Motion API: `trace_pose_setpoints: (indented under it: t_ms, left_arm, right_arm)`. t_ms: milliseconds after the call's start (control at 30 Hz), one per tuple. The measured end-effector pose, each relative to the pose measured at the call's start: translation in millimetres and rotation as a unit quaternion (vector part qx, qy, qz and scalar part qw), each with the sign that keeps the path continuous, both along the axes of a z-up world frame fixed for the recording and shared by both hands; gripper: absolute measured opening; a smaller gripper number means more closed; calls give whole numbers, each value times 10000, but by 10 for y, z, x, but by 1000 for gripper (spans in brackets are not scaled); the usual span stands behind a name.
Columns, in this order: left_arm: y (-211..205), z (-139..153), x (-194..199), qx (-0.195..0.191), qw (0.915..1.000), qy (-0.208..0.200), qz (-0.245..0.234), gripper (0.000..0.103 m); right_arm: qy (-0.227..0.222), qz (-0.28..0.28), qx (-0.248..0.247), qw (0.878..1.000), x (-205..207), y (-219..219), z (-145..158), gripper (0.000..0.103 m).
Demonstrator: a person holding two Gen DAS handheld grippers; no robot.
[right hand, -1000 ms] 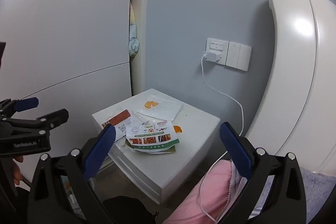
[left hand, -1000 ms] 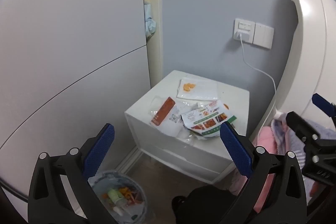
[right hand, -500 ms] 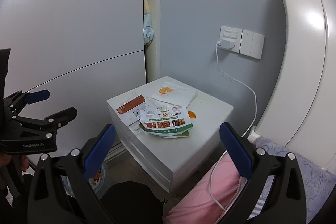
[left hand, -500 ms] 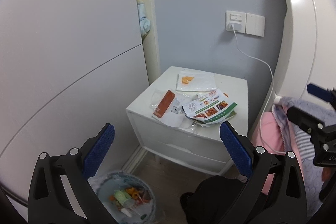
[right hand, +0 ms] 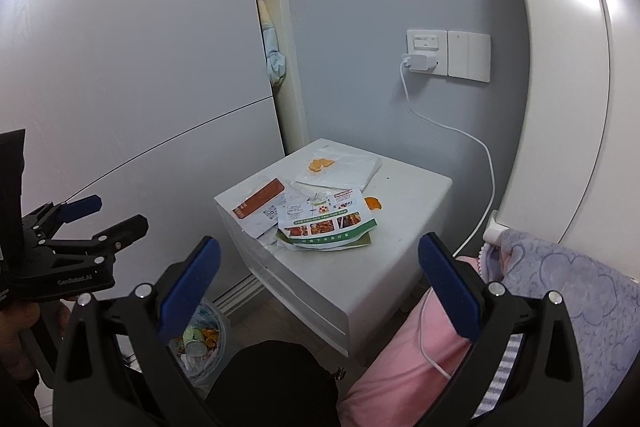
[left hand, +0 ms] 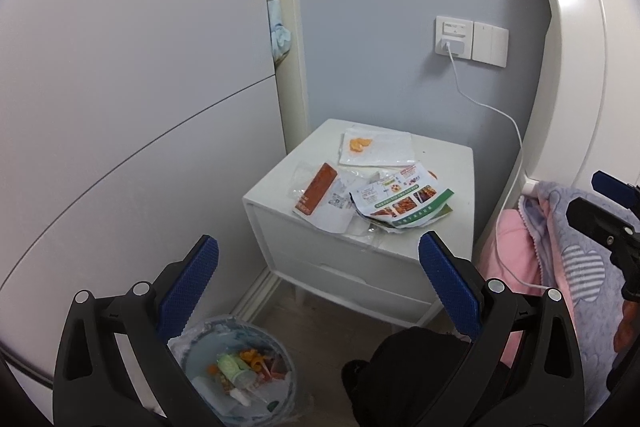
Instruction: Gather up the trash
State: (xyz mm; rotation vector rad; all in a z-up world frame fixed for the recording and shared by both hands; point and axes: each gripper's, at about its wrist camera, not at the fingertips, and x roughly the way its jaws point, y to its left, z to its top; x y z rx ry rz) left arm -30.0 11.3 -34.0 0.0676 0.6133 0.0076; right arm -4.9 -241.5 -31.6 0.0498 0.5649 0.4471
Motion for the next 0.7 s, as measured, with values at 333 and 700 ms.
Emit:
trace_pose_setpoints:
  t_ms: [333, 700]
  left_arm:
    - [-46, 20, -54, 4, 10000, -35, 30, 97]
    - [-34, 57, -77, -6, 9999, -76, 98, 97]
  right_arm:
    - [-84, -66, -116, 9999, -21, 31, 11, 97]
    - [-161, -107, -142, 9997, -31, -41, 62, 97]
